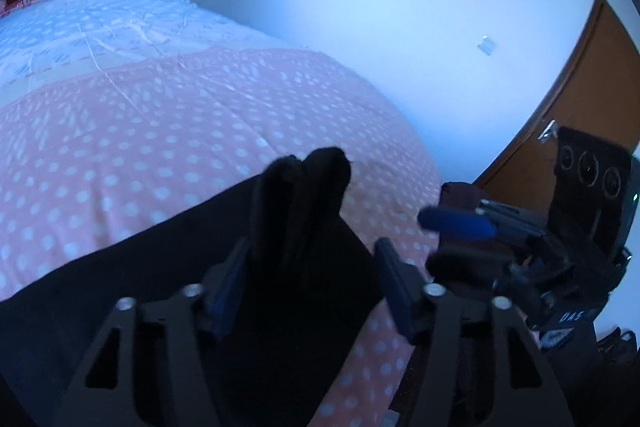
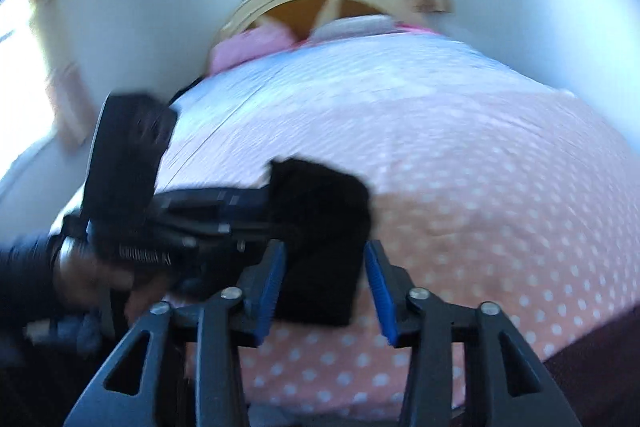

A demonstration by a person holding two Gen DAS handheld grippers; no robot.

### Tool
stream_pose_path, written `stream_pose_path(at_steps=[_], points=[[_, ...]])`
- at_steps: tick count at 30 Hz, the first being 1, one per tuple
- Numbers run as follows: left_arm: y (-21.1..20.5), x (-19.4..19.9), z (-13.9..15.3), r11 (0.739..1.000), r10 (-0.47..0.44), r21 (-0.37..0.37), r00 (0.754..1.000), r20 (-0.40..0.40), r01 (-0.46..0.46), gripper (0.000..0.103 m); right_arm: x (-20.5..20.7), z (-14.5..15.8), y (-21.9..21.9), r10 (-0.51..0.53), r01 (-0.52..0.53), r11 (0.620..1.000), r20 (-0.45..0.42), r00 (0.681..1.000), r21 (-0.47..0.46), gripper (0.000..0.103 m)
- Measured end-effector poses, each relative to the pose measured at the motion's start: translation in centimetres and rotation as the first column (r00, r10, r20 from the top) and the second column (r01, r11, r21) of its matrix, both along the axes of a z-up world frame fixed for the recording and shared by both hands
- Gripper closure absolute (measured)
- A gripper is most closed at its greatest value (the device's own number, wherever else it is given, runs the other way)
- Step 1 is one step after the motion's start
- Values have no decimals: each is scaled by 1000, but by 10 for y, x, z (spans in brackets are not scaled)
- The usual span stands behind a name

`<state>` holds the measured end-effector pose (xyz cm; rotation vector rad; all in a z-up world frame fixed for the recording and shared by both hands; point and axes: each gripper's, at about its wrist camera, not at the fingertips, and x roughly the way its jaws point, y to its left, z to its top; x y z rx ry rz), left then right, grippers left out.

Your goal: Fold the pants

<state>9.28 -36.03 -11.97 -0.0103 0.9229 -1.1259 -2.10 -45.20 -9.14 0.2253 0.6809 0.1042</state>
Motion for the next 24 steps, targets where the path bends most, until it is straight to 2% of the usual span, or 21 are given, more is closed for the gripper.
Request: stream_pose_path(at_steps=[1,2,3,9,12,17,24], points=[[-4,1,-2,1000,3,14,1000,-9,-3,67,0,-1,-3,-19,19,1000,4,1000,15,55],[-7,2,-3,999,11,38,1000,-12,-11,85,0,-2,-5,-36,35,999,9,999,33,54],[-7,2,-3,999,17,50,1000,-11,-16,92,0,-3,-6,-47,47,998,12,999,41,54],[22,4,13,999,40,-27,996,-77,-42,92,-2,0,-15,-121,116,988,47,992,103,54],[45,6,21,997,61,-47,993,-96,-66,92,-2,3,-9,-117,106,985,70,991,137,54],[88,7,24,992,104,-57,988,-115,-111,92,2,14,16,-49,32,987,108,993,156,54],[145,7,19,979,184,-61,975,-126,-193,93,18,4,81,90,-93,993,41,995,79,54]])
